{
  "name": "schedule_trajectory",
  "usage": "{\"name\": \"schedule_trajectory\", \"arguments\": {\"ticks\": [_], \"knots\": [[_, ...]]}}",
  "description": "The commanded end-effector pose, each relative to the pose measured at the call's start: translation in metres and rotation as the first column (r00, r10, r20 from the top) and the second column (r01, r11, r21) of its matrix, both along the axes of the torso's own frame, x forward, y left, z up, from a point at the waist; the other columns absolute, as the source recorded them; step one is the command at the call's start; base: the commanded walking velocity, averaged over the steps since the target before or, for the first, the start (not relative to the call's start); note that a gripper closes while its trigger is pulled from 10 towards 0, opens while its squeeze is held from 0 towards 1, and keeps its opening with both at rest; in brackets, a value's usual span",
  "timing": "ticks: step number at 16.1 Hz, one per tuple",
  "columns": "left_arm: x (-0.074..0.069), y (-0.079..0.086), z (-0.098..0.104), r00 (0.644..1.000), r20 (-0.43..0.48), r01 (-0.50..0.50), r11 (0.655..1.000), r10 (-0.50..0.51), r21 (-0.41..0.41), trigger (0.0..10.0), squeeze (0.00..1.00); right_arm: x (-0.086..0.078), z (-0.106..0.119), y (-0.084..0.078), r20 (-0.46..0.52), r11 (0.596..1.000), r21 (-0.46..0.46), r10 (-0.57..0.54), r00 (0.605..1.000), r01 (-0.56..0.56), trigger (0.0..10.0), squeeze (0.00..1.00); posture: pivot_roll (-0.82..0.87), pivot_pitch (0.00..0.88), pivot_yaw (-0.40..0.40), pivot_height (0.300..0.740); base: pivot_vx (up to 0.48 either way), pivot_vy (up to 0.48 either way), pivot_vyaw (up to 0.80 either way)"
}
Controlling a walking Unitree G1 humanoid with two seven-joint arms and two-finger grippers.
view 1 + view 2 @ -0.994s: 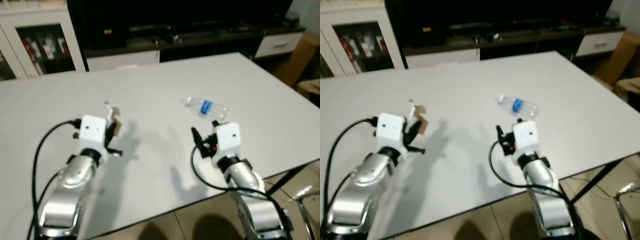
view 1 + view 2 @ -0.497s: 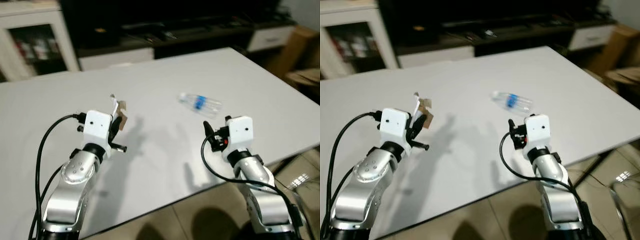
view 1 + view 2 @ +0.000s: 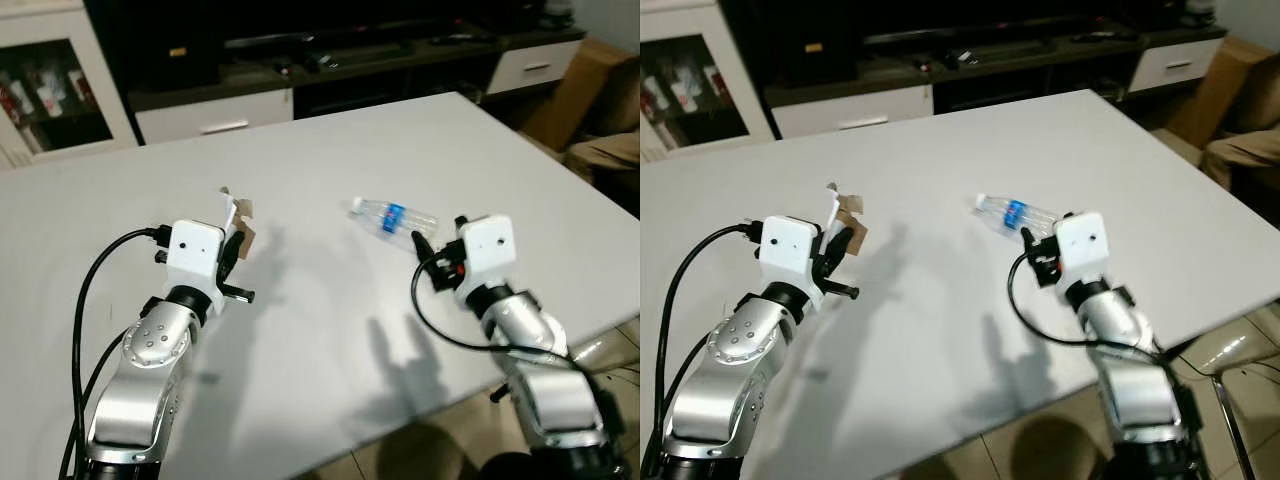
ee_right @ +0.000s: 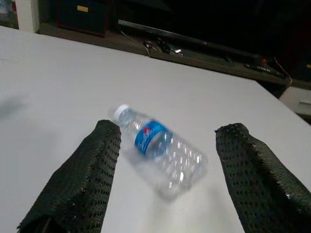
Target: Picking trash to rubbish bin
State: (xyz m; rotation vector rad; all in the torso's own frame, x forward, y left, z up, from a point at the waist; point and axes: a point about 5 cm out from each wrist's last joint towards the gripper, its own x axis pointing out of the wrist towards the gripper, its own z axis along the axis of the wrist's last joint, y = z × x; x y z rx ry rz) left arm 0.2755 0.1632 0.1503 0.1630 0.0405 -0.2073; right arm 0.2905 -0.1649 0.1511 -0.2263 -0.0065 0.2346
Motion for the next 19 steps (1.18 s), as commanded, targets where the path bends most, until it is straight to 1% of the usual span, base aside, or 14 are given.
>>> {"name": "schedule_trajectory", "arguments": {"ticks": [1, 3, 5, 7, 9, 10, 11, 12, 13, 14, 15, 16, 18, 19], "knots": [[0.000, 0.001, -0.001, 1.000, -0.001, -0.011, 1.000, 0.011, -0.004, 10.0, 0.00, 0.001, 0.000, -0.001, -0.014, 1.000, 0.011, 0.007, 1.000, -0.007, 10.0, 0.00, -0.03, 0.000, -0.022, 0.740, 0.356, 0.000, 0.00], [-0.001, 0.002, -0.002, 1.000, -0.002, -0.012, 1.000, 0.012, -0.004, 10.0, 0.00, 0.002, 0.002, -0.001, -0.026, 0.999, 0.002, 0.038, 0.999, -0.038, 10.0, 0.00, -0.03, 0.000, -0.025, 0.740, 0.358, 0.000, 0.00], [-0.002, 0.003, -0.002, 1.000, 0.000, -0.017, 1.000, 0.017, -0.003, 10.0, 0.00, 0.007, 0.010, -0.005, -0.037, 0.997, -0.007, 0.075, 0.997, -0.075, 10.0, 0.00, -0.03, 0.000, -0.030, 0.740, 0.356, 0.000, 0.00], [-0.002, 0.004, -0.002, 1.000, -0.001, -0.019, 1.000, 0.019, -0.002, 10.0, 0.00, 0.010, 0.014, -0.008, -0.034, 0.996, -0.017, 0.086, 0.996, -0.087, 10.0, 0.00, -0.03, 0.000, -0.032, 0.740, 0.356, 0.000, 0.00], [-0.004, 0.003, -0.002, 1.000, -0.003, -0.020, 1.000, 0.020, 0.001, 10.0, 0.00, 0.015, 0.019, -0.012, -0.035, 0.994, -0.036, 0.101, 0.994, -0.103, 10.0, 0.00, -0.03, 0.000, -0.034, 0.740, 0.354, 0.000, 0.00], [-0.004, 0.003, -0.002, 1.000, -0.008, -0.018, 1.000, 0.018, -0.004, 10.0, 0.00, 0.019, 0.022, -0.017, -0.063, 0.992, -0.033, 0.118, 0.991, -0.121, 10.0, 0.00, -0.03, 0.000, -0.033, 0.740, 0.000, 0.000, 0.00], [-0.006, 0.001, 0.000, 1.000, -0.019, 0.020, 0.999, -0.019, 0.031, 10.0, 0.00, 0.027, 0.023, -0.025, -0.121, 0.989, -0.030, 0.142, 0.982, -0.146, 10.0, 0.21, -0.03, 0.000, -0.028, 0.740, 0.000, 0.000, 0.00], [-0.008, -0.004, 0.002, 0.996, -0.031, 0.086, 0.994, -0.084, 0.074, 10.0, 0.00, 0.033, 0.023, -0.033, -0.200, 0.984, -0.029, 0.168, 0.965, -0.178, 10.0, 1.00, -0.03, 0.000, -0.025, 0.740, 0.000, 0.000, 0.00], [-0.009, -0.005, 0.002, 0.993, -0.036, 0.113, 0.990, -0.110, 0.087, 10.0, 0.00, 0.036, 0.023, -0.036, -0.232, 0.981, -0.033, 0.179, 0.956, -0.192, 10.0, 1.00, -0.03, 0.000, -0.024, 0.740, 0.000, 0.000, 0.00], [-0.011, -0.008, 0.005, 0.986, -0.037, 0.163, 0.984, -0.160, 0.074, 10.0, 0.00, 0.045, 0.021, -0.047, -0.304, 0.980, -0.037, 0.174, 0.937, -0.194, 10.0, 1.00, -0.03, 0.000, -0.018, 0.740, 0.000, 0.000, 0.00], [-0.011, -0.009, 0.006, 0.984, -0.046, 0.175, 0.984, -0.173, 0.036, 10.0, 0.00, 0.052, 0.021, -0.052, -0.353, 0.975, -0.013, 0.203, 0.913, -0.222, 10.0, 1.00, -0.04, 0.000, -0.013, 0.740, 0.000, 0.000, 0.00], [-0.011, -0.010, 0.006, 0.978, -0.058, 0.204, 0.978, -0.201, 0.046, 10.0, 0.00, 0.060, 0.020, -0.055, -0.397, 0.966, 0.010, 0.239, 0.886, -0.257, 10.0, 1.00, -0.03, 0.000, -0.008, 0.740, 0.000, 0.000, 0.00], [-0.011, -0.011, 0.010, 0.965, -0.078, 0.254, 0.966, -0.249, 0.057, 10.0, 0.00, 0.073, 0.023, -0.058, -0.437, 0.954, 0.046, 0.287, 0.852, -0.297, 10.0, 1.00, -0.03, 0.000, -0.002, 0.740, 0.000, 0.000, 0.00], [-0.012, -0.011, 0.011, 0.960, -0.088, 0.270, 0.961, -0.265, 0.062, 10.0, 0.00, 0.079, 0.027, -0.061, -0.450, 0.957, 0.024, 0.270, 0.852, -0.290, 10.0, 1.00, -0.03, 0.003, 0.002, 0.740, 0.000, 0.000, 0.00]]}}
